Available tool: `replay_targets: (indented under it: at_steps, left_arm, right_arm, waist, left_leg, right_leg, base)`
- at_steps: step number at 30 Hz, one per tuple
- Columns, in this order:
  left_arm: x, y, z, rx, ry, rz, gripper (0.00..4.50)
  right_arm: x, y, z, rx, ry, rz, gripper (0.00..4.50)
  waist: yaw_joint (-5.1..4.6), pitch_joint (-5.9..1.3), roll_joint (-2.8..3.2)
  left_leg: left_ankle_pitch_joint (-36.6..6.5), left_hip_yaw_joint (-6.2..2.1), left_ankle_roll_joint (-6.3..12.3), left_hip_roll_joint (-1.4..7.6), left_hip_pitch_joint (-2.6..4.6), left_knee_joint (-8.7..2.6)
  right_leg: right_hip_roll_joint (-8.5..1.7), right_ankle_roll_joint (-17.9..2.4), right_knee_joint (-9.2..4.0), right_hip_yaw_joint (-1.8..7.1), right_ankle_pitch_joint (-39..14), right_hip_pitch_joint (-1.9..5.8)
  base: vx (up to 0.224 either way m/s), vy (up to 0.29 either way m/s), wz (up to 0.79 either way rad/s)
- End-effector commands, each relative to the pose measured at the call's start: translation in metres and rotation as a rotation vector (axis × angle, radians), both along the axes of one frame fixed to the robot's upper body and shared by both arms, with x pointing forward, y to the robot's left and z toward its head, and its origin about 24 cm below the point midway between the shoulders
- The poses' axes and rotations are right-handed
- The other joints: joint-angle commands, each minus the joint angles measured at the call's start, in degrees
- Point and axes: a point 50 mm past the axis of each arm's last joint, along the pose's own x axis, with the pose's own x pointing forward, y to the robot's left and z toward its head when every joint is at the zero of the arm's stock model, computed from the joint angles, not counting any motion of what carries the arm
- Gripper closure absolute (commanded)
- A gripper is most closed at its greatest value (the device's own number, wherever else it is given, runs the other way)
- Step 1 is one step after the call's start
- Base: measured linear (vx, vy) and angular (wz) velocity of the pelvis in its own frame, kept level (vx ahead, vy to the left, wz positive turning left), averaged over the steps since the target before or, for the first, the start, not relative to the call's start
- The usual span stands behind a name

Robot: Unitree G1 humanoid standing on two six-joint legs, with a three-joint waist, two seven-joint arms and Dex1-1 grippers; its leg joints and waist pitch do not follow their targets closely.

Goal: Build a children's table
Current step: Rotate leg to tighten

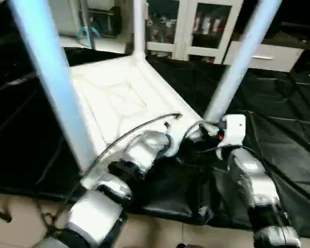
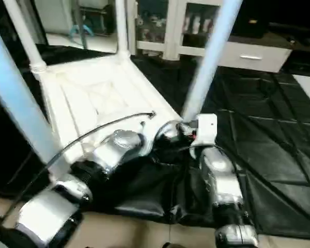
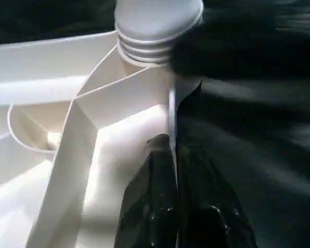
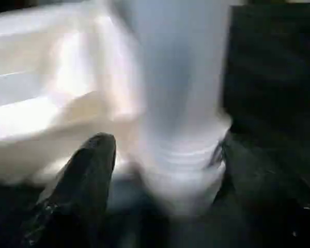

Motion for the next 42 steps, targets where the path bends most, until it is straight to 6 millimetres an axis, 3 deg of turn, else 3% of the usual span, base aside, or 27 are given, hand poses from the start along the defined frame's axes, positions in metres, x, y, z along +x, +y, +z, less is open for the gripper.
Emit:
replay_targets:
  at_steps: [1, 2, 4, 6, 7, 9, 10, 15, 16, 21, 25, 30, 31, 35, 42]
  left_arm:
    - [-0.003, 0.007, 0.004, -0.017, -0.018, -0.068, 4.50]
    - [-0.003, 0.007, 0.004, -0.017, -0.018, -0.068, 4.50]
    - [-0.008, 0.018, -0.003, 0.001, 0.030, -0.123, 4.50]
    - [-0.015, 0.027, -0.007, 0.006, 0.060, -0.216, 4.50]
    - [-0.019, 0.031, -0.009, 0.004, 0.094, -0.262, 4.50]
    - [-0.022, 0.035, -0.009, 0.009, 0.109, -0.304, 4.50]
    - [-0.031, 0.040, -0.008, 0.004, 0.146, -0.401, 4.50]
    - [-0.044, 0.042, -0.005, -0.006, 0.181, -0.550, 4.50]
    - [-0.046, 0.042, -0.005, -0.006, 0.190, -0.570, 4.50]
    - [-0.056, 0.038, -0.002, -0.012, 0.228, -0.666, 4.50]
    - [-0.061, 0.033, 0.002, -0.012, 0.233, -0.722, 4.50]
    - [-0.059, 0.035, 0.002, 0.015, 0.227, -0.718, 4.50]
    - [-0.059, 0.036, 0.002, 0.019, 0.229, -0.717, 4.50]
    - [-0.060, 0.038, 0.002, 0.028, 0.233, -0.715, 4.50]
    - [-0.061, 0.039, 0.000, 0.037, 0.242, -0.714, 4.50]
  right_arm:
    - [-0.001, -0.005, 0.014, 0.009, -0.040, 0.060, 0.68]
    - [-0.001, -0.005, 0.014, 0.009, -0.040, 0.060, 0.64]
    - [-0.004, -0.020, 0.018, -0.012, -0.047, 0.093, 0.33]
    - [-0.008, -0.031, 0.024, -0.026, -0.055, 0.164, 0.25]
    - [-0.011, -0.037, 0.029, -0.034, -0.065, 0.223, 0.20]
    - [-0.016, -0.040, 0.033, -0.040, -0.061, 0.301, 0.06]
    - [-0.026, -0.046, 0.038, -0.073, -0.029, 0.458, 0.06]
    - [-0.046, -0.054, 0.038, -0.124, 0.107, 0.709, 0.06]
    - [-0.048, -0.055, 0.037, -0.131, 0.125, 0.735, 0.06]
    - [-0.050, -0.051, 0.033, -0.180, 0.152, 0.812, 0.06]
    - [-0.052, -0.046, 0.031, -0.205, 0.179, 0.879, 0.06]
    - [-0.049, -0.045, 0.027, -0.258, 0.178, 0.911, 0.06]
    - [-0.049, -0.045, 0.026, -0.263, 0.181, 0.916, 0.33]
    - [-0.049, -0.046, 0.025, -0.263, 0.185, 0.924, 0.52]
    - [-0.047, -0.045, 0.024, -0.260, 0.170, 0.932, 1.21]
  waist:
    - [0.82, -4.12, -0.63]
    - [0.92, -4.18, -0.72]
    - [1.48, -4.20, -0.60]
    - [1.72, -4.02, -0.65]
    - [2.10, -3.96, -0.46]
    - [2.53, -3.83, -0.44]
    - [2.79, -3.75, -0.59]
    - [3.26, -3.63, -0.40]
    - [3.35, -3.64, -0.51]
    - [4.03, -3.70, -0.77]
    - [4.18, -3.74, -0.90]
    - [4.12, -3.67, -0.92]
    - [4.06, -3.73, -0.99]
    - [4.06, -3.78, -1.04]
    - [4.15, -3.86, -1.34]
  left_leg:
    - [-12.13, -0.57, 5.35, 1.46, -0.76, -4.53]
    - [-11.37, -0.23, 5.48, 1.55, -0.06, -4.18]
    - [-9.45, 0.12, 6.02, 1.57, 0.28, -3.95]
    - [-9.42, 0.13, 6.72, 1.61, 0.18, -4.10]
    - [-10.37, 0.28, 6.80, 1.75, 0.46, -4.09]
    - [-12.78, 0.36, 6.24, 1.75, 0.67, -4.23]
    - [-13.87, 0.26, 5.73, 1.89, 0.75, -4.36]
    - [-15.04, 0.47, 4.79, 2.24, 1.09, -4.46]
    - [-15.08, 0.35, 4.48, 2.30, 0.94, -4.54]
    - [-14.82, 0.79, 3.50, 2.31, 1.35, -4.47]
    - [-13.29, 1.07, 3.76, 2.35, 1.17, -4.42]
    - [-14.40, 0.99, 3.60, 2.13, 0.95, -4.40]
    - [-14.42, 0.98, 3.48, 2.10, 0.94, -4.35]
    - [-14.18, 0.94, 3.80, 2.08, 0.90, -4.31]
    - [-13.33, 1.09, 4.35, 2.01, 0.77, -3.93]
  right_leg:
    - [-1.88, -8.26, -3.22, 1.60, -19.02, 4.37]
    - [-1.71, -10.16, -3.14, 1.82, -16.58, 3.71]
    - [-1.49, -12.42, -2.58, 1.98, -12.68, 3.56]
    - [-1.37, -12.99, -2.53, 1.91, -12.05, 3.74]
    - [-1.44, -13.26, -2.44, 2.09, -12.16, 3.53]
    - [-1.43, -12.70, -2.77, 2.12, -14.82, 3.41]
    - [-1.44, -12.18, -2.78, 2.11, -16.23, 3.52]
    - [-1.51, -12.15, -2.86, 2.43, -16.83, 3.03]
    - [-1.50, -12.19, -2.68, 2.38, -16.86, 3.28]
    - [-1.62, -11.84, -2.69, 2.62, -17.38, 2.77]
    - [-1.51, -12.05, -2.25, 2.92, -15.48, 2.83]
    - [-1.55, -10.80, -2.49, 3.21, -18.57, 2.79]
    - [-1.57, -10.40, -2.54, 3.21, -18.96, 2.81]
    - [-1.52, -10.27, -2.50, 3.22, -18.79, 2.85]
    - [-1.40, -11.46, -2.02, 3.38, -16.99, 2.77]
  base:
    - [0.000, 0.000, 0.00]
    - [0.000, 0.000, 0.00]
    - [0.000, 0.000, 0.00]
    - [0.000, 0.000, 0.00]
    - [0.000, 0.000, 0.00]
    - [0.000, 0.000, 0.00]
    - [0.000, 0.000, 0.00]
    - [0.000, 0.000, 0.00]
    - [0.000, 0.000, 0.00]
    - [0.000, 0.000, 0.00]
    - [0.000, 0.000, 0.00]
    - [0.000, 0.000, 0.00]
    - [0.000, 0.000, 0.00]
    - [0.000, 0.000, 0.00]
    - [0.000, 0.000, 0.00]
